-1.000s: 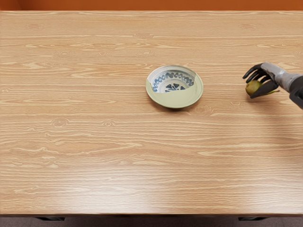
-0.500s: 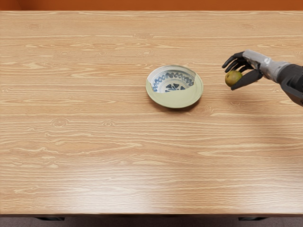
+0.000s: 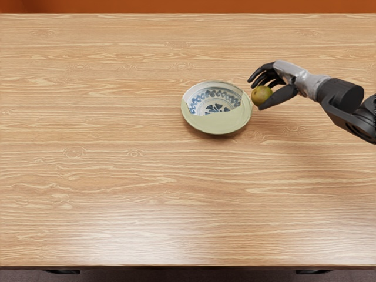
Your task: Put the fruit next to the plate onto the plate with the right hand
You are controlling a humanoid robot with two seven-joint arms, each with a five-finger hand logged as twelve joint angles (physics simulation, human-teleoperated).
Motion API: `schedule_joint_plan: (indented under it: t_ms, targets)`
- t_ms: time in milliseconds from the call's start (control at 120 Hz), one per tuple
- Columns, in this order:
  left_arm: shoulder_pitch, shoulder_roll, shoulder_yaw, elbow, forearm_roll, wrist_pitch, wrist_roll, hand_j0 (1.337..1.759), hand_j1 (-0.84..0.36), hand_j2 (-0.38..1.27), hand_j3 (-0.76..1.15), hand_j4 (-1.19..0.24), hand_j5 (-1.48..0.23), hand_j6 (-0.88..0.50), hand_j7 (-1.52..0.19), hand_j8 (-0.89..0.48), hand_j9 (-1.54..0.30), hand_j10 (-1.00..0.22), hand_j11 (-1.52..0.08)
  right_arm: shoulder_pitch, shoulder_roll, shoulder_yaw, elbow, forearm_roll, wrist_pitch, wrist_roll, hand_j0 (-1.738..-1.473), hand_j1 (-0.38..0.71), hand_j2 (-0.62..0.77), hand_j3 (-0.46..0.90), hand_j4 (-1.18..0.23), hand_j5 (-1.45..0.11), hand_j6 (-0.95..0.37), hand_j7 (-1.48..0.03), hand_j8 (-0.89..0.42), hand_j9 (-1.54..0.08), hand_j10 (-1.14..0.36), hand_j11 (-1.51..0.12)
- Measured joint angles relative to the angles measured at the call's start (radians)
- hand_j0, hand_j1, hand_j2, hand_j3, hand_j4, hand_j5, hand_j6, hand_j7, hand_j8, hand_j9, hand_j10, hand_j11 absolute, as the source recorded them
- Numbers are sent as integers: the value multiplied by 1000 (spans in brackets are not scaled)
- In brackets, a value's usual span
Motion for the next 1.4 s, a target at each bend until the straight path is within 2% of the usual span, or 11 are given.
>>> schedule_joint_plan:
  t_ms: [350, 792, 1000, 1192, 1325, 1400]
  targets:
    - [-1, 0, 0, 0, 0, 0, 0, 1658, 348, 0, 0, -1, -1, -2, -1, -2, -1, -1, -1, 7, 94, 40, -3, 1, -4, -22, -1657, 221, 152, 0, -556, -734, -560, -727, -428, -728, -466, -728]
    - [-1, 0, 0, 0, 0, 0, 0, 1658, 348, 0, 0, -1, -1, -2, -1, -2, -1, -1, -1, 7, 244, 20, -30, -4, -9, -34, -1658, 215, 217, 0, -545, -736, -553, -722, -462, -725, -506, -712]
    - [0, 0, 0, 0, 0, 0, 0, 1658, 348, 0, 0, -1, -1, -2, -1, -2, -1, -1, -1, 9, 276, 9, -56, -9, -11, -35, -1658, 215, 155, 0, -537, -715, -542, -706, -447, -708, -480, -703]
    - [-1, 0, 0, 0, 0, 0, 0, 1658, 348, 0, 0, -1, -1, -2, -1, -2, -1, -1, -1, 11, 303, -16, -59, -13, -102, -34, -1658, -84, 55, 0, -248, -329, -251, -325, -213, -326, -226, -324]
    - [0, 0, 0, 0, 0, 0, 0, 1658, 348, 0, 0, -1, -1, -2, -1, -2, -1, -1, -1, 14, 295, -19, -57, -12, -113, -35, -1658, -199, 27, 0, -140, -185, -142, -183, -122, -184, -129, -183]
    - [-1, 0, 0, 0, 0, 0, 0, 1658, 348, 0, 0, -1, -1, -2, -1, -2, -1, -1, -1, 17, 252, 4, -45, 1, -54, -63, -1658, -240, 19, 0, -102, -134, -103, -132, -89, -133, -93, -132]
